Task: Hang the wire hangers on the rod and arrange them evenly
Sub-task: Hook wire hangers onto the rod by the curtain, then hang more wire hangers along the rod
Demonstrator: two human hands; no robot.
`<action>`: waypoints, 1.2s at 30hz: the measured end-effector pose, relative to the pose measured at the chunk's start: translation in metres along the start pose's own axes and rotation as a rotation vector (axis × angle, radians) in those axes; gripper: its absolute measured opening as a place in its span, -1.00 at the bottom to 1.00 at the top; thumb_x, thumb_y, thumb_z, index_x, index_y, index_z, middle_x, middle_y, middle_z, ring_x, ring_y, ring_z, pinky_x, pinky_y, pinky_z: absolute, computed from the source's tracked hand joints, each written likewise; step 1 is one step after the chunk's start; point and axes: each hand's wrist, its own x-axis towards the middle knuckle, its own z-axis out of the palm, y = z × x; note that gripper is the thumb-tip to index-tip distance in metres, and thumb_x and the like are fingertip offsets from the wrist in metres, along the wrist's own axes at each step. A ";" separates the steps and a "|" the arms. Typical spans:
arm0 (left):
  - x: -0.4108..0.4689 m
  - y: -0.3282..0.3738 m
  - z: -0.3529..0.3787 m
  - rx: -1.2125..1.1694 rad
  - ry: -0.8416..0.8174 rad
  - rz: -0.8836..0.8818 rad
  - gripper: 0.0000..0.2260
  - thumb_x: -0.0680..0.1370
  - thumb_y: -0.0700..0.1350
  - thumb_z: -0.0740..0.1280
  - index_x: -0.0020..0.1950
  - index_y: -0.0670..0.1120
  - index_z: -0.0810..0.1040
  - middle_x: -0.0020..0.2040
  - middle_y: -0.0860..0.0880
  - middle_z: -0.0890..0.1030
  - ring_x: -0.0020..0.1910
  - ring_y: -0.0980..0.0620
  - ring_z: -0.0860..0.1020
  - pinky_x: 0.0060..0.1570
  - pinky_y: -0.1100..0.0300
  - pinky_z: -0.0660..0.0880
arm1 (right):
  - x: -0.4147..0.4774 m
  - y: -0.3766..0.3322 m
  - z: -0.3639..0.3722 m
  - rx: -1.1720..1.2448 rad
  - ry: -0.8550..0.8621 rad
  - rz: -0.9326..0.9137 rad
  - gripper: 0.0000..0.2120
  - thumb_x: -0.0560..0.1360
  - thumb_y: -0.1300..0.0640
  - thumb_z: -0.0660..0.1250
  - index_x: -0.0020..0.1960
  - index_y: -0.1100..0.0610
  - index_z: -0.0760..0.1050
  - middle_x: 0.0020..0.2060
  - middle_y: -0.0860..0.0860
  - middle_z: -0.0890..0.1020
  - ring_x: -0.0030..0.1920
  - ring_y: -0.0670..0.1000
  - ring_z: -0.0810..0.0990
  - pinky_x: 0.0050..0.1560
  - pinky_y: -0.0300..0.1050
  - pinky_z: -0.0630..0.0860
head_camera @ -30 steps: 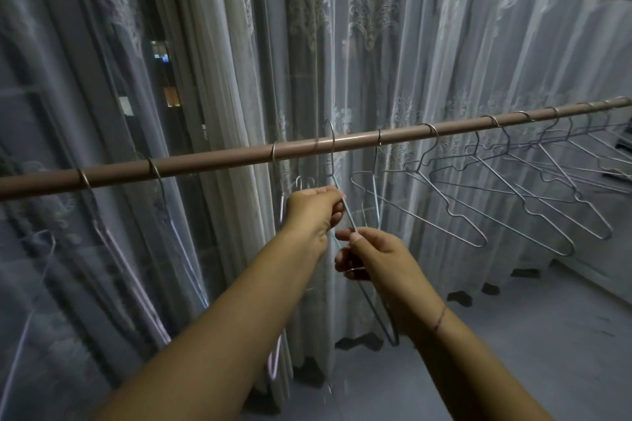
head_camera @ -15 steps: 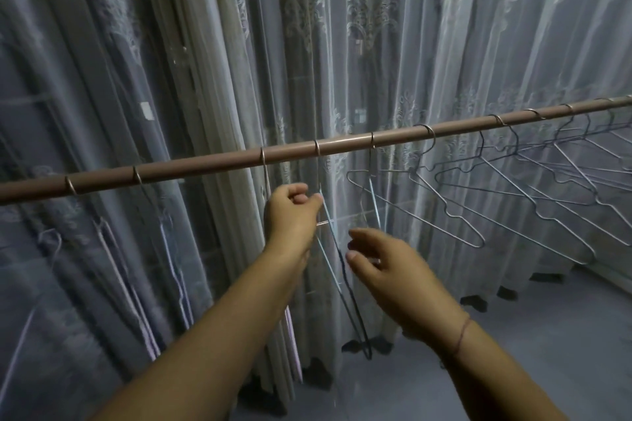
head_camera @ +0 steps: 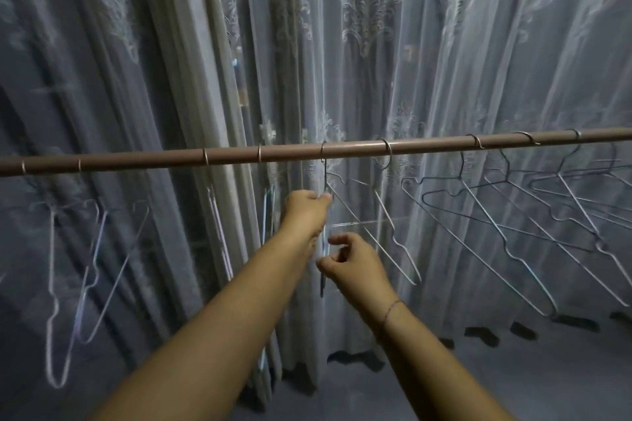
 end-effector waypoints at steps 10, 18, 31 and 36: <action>0.017 0.009 0.015 -0.201 0.106 -0.071 -0.85 0.46 -0.35 0.34 -0.01 -0.19 0.58 -0.38 -0.08 0.52 -0.40 0.03 0.42 -0.35 0.24 0.39 | 0.024 -0.010 -0.029 0.201 -0.100 -0.045 -0.79 0.40 0.37 0.30 0.00 0.18 0.51 -0.28 0.16 0.54 -0.26 0.05 0.49 -0.18 -0.15 0.44; 0.018 -0.013 0.022 -0.146 0.117 -0.140 -0.78 0.46 -0.34 0.34 0.10 -0.29 0.57 -0.33 -0.10 0.54 -0.42 0.05 0.42 -0.37 0.25 0.40 | 0.031 0.011 -0.037 0.230 -0.130 -0.042 -0.92 0.46 0.28 0.32 -0.08 0.13 0.52 -0.31 0.08 0.59 -0.27 0.00 0.57 -0.33 -0.34 0.42; -0.020 -0.066 -0.003 0.075 -0.053 -0.181 -0.77 0.48 -0.41 0.28 0.11 -0.34 0.58 -0.38 -0.07 0.50 -0.41 0.10 0.42 -0.56 0.49 0.34 | 0.029 0.045 -0.049 -0.086 -0.069 -0.080 -0.54 0.47 0.22 0.31 0.34 0.10 0.34 0.31 0.05 0.41 0.30 0.00 0.41 0.36 -0.01 0.36; -0.028 -0.077 -0.009 0.181 -0.123 -0.172 -0.78 0.51 -0.36 0.28 0.12 -0.27 0.60 -0.13 -0.11 0.58 -0.11 0.04 0.53 -0.12 0.35 0.47 | 0.026 0.055 -0.057 -0.353 -0.187 -0.094 -0.60 0.49 0.22 0.27 0.32 0.14 0.39 0.29 0.08 0.48 0.31 0.04 0.43 0.36 -0.01 0.36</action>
